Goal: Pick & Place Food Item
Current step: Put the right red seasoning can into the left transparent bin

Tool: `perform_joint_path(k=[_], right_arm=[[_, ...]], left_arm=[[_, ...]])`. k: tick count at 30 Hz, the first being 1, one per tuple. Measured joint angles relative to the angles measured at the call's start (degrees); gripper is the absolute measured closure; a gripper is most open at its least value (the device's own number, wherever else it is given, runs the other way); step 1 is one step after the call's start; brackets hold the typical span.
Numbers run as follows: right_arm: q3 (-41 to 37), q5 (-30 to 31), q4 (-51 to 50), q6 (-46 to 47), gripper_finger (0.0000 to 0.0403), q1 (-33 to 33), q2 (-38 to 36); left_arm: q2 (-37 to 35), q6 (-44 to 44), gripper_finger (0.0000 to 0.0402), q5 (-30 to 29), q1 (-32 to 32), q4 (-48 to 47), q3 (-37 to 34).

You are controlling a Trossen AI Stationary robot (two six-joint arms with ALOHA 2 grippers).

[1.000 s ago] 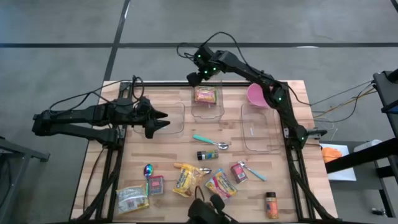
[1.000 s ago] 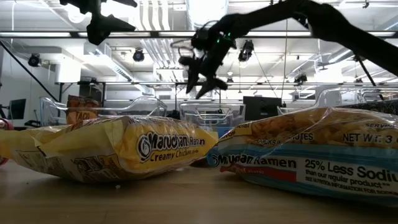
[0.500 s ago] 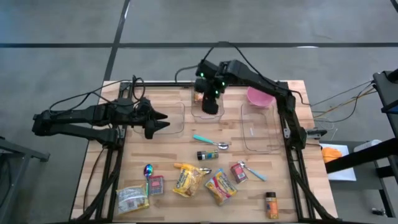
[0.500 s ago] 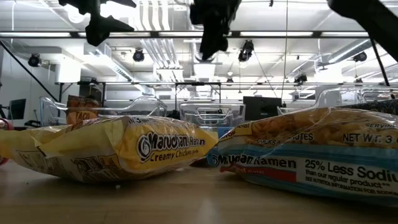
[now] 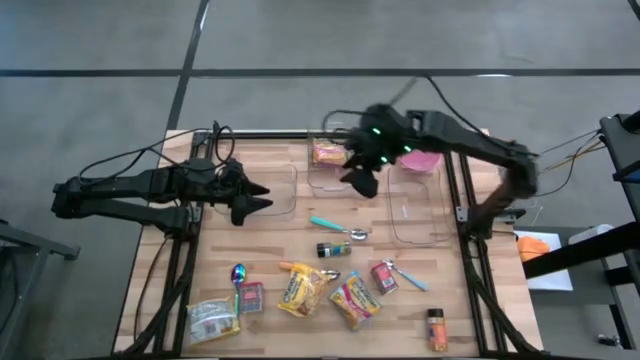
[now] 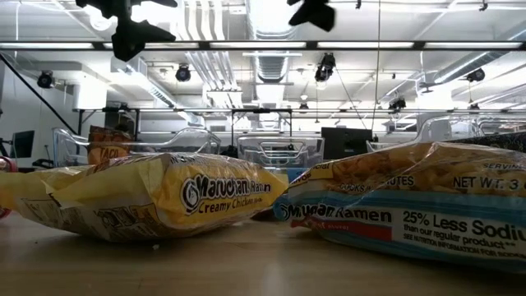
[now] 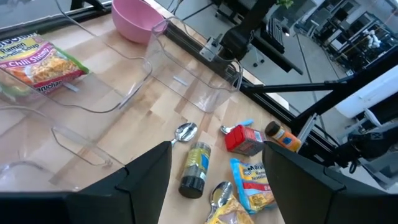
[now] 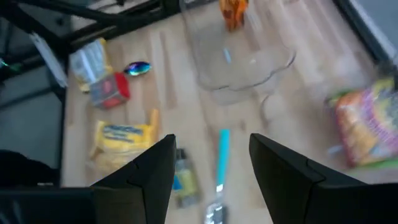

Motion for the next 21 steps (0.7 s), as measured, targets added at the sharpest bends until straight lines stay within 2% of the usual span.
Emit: perform_joint_path(k=[4,8,15,21], right_arm=[[-12.96,3.19,3.86,6.43,0.0202,4.99,-8.07],[-20.19,9.28,3.84,15.77,0.0202,11.62,-13.03],[-26.17,18.49,1.89,42.45,0.0202,20.66,-16.26],[-28.87,21.39,-1.45,55.78,0.0202,26.1,-16.15]], left_arm=[[0.34,-0.49,0.0144,1.4,0.0,0.13,0.0],[2.25,-2.1,0.0144,5.18,0.0,0.25,0.0],[7.72,-2.34,0.0144,9.71,0.0,-0.37,0.0],[9.18,-1.63,0.0144,10.04,0.0,-1.35,0.02]])
